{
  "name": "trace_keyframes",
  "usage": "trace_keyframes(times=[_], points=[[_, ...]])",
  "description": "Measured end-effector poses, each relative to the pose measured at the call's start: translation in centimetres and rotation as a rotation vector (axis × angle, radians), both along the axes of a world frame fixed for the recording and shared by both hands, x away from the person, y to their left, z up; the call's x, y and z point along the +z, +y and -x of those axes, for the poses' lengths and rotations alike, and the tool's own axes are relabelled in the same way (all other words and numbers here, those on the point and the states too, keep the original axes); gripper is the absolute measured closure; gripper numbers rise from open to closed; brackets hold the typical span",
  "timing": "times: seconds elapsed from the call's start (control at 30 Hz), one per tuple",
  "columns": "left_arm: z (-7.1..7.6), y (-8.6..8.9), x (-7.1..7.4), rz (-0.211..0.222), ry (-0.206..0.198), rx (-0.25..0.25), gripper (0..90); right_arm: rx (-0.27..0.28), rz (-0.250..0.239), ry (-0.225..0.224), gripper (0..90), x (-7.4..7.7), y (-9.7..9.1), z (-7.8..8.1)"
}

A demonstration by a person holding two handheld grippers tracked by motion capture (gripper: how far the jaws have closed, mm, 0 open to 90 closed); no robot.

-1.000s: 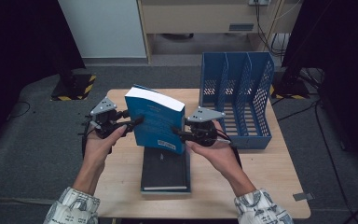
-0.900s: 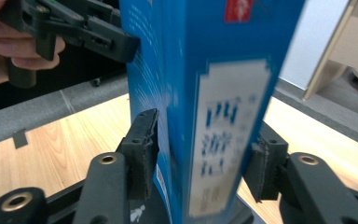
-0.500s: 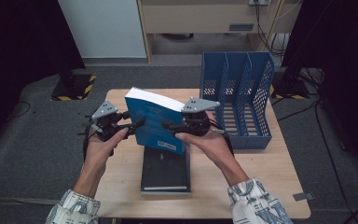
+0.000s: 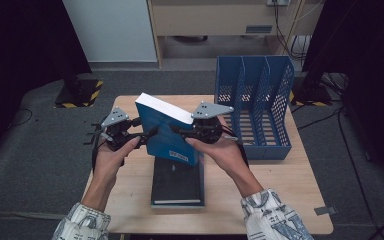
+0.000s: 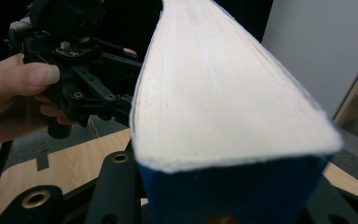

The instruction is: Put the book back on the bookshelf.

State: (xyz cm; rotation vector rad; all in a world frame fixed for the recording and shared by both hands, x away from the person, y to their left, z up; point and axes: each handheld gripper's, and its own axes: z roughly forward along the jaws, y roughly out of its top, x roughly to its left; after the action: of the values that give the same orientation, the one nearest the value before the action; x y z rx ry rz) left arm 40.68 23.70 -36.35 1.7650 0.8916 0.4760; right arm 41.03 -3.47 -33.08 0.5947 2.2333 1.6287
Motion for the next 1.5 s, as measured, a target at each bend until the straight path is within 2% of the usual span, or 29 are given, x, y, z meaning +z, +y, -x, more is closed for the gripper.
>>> trace_keyframes(times=[0.13,0.4,0.83,0.93,1.03,1.2,1.23,1.27,1.3,1.33,1.4,1.5], points=[[0.1,-0.2,-0.1,-0.008,-0.01,0.008,31.3,0.005,-0.009,0.007,58.3,0.1,0.0,-0.4],[0.2,-0.2,0.0,-0.008,-0.009,0.009,31.4,0.013,-0.062,0.021,56.5,0.0,0.1,-1.0],[0.3,-0.1,-0.2,-0.005,-0.015,0.017,34.0,0.009,-0.081,0.019,58.4,-0.1,0.6,-1.4],[0.6,0.0,-0.8,-0.003,-0.015,0.022,29.9,-0.001,-0.078,0.012,59.5,0.0,0.7,-1.3],[1.5,0.7,-2.3,0.004,-0.006,0.04,20.9,-0.025,-0.079,0.021,60.1,0.1,0.7,-1.4],[2.9,2.6,-6.2,-0.059,0.028,0.113,14.1,-0.057,-0.079,0.062,60.3,0.6,1.1,-2.0],[3.0,3.1,-7.1,-0.077,0.029,0.127,12.5,-0.063,-0.079,0.071,60.4,0.7,1.3,-2.1],[2.9,3.7,-7.9,-0.119,0.037,0.15,11.6,-0.07,-0.078,0.08,60.4,0.8,1.4,-2.3],[2.8,4.0,-8.3,-0.138,0.046,0.168,10.9,-0.083,-0.08,0.093,60.5,1.0,1.5,-2.5],[2.8,4.4,-8.9,-0.143,0.052,0.193,10.8,-0.091,-0.083,0.103,60.5,1.0,1.5,-2.6],[2.8,5.2,-10.2,-0.145,0.071,0.199,10.1,-0.109,-0.087,0.118,60.6,1.2,1.6,-3.0],[2.5,6.2,-12.1,-0.169,0.131,0.239,9.0,-0.135,-0.096,0.142,60.6,1.4,1.5,-3.6]])
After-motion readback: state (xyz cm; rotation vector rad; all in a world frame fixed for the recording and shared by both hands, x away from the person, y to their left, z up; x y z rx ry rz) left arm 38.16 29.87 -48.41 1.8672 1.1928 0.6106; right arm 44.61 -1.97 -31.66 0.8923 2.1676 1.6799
